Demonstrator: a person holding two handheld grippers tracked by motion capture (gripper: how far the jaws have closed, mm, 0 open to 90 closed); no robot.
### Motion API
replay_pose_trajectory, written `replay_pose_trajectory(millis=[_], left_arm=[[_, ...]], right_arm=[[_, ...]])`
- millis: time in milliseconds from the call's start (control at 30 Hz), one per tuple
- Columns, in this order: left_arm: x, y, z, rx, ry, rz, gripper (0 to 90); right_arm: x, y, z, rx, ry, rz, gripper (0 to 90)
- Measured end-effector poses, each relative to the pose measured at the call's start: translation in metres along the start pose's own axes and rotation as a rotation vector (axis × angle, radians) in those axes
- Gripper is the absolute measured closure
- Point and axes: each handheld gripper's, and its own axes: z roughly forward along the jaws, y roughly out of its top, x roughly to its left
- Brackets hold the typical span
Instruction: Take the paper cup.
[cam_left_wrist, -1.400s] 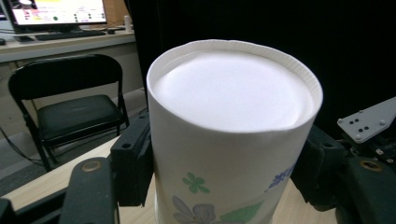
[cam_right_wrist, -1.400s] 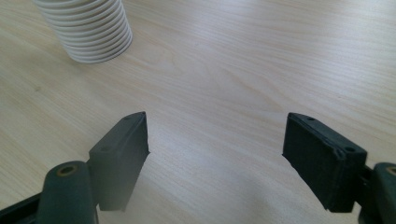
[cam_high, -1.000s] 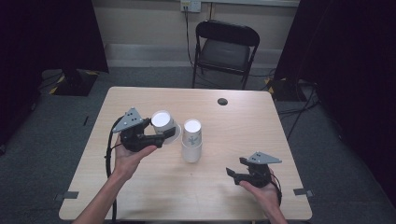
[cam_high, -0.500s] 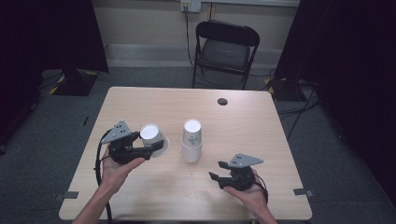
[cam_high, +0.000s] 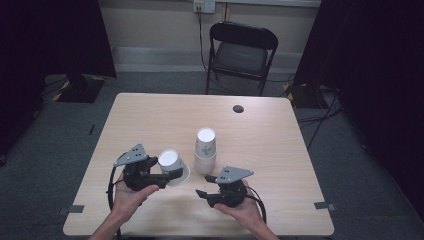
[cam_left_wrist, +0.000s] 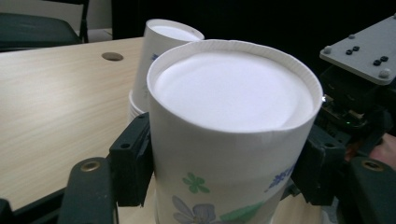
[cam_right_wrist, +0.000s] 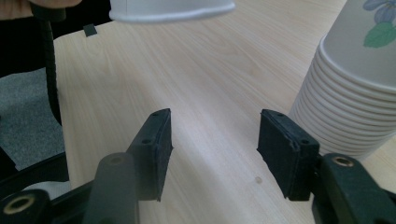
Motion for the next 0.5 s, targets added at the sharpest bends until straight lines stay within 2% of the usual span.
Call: replay_pose_trajectory(millis=[33, 67, 100, 133, 200, 400, 467, 500], left_arm=[[-0.001, -0.002, 0.002, 0.003, -0.009, -0.017, 32.4], [-0.001, -0.002, 0.002, 0.003, -0.009, -0.017, 32.4], [-0.003, -0.006, 0.008, 0.01, -0.028, -0.041, 32.4], [-0.005, -0.008, 0.011, 0.018, -0.027, -0.04, 32.4], [-0.007, -0.011, 0.015, 0.039, -0.052, -0.052, 32.4], [-0.012, -0.015, 0.023, 0.048, -0.106, -0.1, 32.4], [-0.012, -0.017, 0.025, 0.044, -0.139, -0.152, 32.4], [-0.013, -0.017, 0.026, 0.045, -0.143, -0.156, 32.4]], right_arm=[[0.0, -0.001, 0.001, -0.006, 0.0, 0.0, 45.1], [0.001, -0.003, 0.001, -0.006, 0.0, 0.003, 45.3], [0.001, -0.005, 0.002, -0.005, 0.001, 0.0, 45.6], [0.001, -0.006, 0.002, -0.006, 0.0, -0.001, 45.9], [0.001, -0.009, 0.003, -0.005, 0.0, 0.002, 47.6], [0.002, -0.011, 0.002, -0.043, -0.01, -0.015, 52.1], [0.001, -0.01, 0.003, -0.041, -0.012, -0.018, 53.5], [0.002, -0.011, 0.004, -0.039, -0.014, -0.02, 54.0]])
